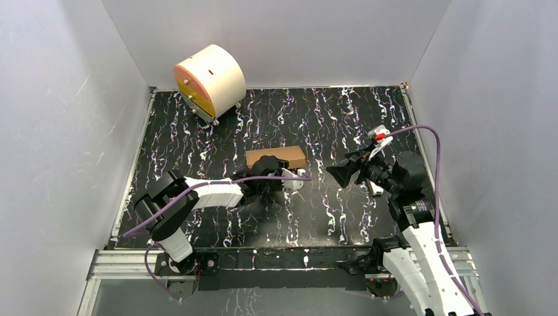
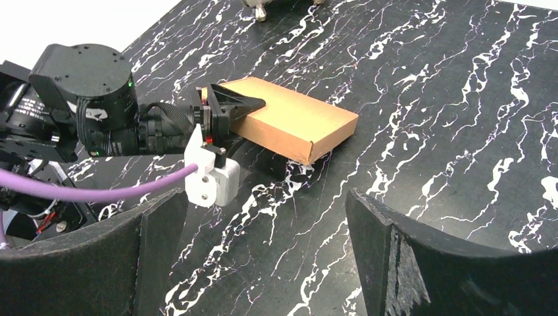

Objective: Fold the paper box

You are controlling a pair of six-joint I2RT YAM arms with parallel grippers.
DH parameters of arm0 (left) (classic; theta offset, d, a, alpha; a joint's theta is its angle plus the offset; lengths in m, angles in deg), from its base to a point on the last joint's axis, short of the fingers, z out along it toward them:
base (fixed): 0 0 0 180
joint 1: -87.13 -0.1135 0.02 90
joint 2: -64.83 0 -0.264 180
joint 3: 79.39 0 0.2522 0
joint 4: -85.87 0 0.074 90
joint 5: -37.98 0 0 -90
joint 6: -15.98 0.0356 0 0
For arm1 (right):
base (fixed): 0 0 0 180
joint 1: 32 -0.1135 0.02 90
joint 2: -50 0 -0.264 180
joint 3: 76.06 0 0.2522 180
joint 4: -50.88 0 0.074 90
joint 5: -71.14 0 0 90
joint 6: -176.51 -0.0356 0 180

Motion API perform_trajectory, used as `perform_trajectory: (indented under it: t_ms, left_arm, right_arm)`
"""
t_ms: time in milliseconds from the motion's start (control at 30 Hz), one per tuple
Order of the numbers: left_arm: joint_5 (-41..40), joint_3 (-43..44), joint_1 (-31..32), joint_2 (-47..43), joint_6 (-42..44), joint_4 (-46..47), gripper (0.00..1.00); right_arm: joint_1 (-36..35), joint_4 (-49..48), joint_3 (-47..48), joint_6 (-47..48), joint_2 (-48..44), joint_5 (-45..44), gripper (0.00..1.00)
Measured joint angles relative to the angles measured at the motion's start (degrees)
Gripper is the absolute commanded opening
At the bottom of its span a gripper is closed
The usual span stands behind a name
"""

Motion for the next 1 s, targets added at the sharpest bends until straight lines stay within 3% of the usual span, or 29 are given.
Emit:
perform_trajectory:
  t_ms: [167, 333, 633, 1000]
  left_arm:
    - [-3.0, -2.2, 1.8, 1.0, 1.0, 4.8, 0.49]
    - [-4.5, -3.3, 3.0, 0.9, -1.2, 4.1, 0.62]
    - [-5.4, -2.9, 5.1, -1.7, -7.2, -5.0, 0.72]
    - [-4.5, 2.5, 5.2, -7.4, -22.2, -17.8, 0.81]
  right_arm:
    - [0.0, 0.1, -0.7, 0.0, 0.5, 0.0, 0.99]
    - [0.0, 0.1, -1.4, 0.0, 1.2, -0.1, 0.98]
    - [0.0, 0.1, -1.7, 0.0, 1.3, -0.3, 0.99]
    - [0.0, 1.4, -1.7, 0.1, 1.8, -2.4, 0.99]
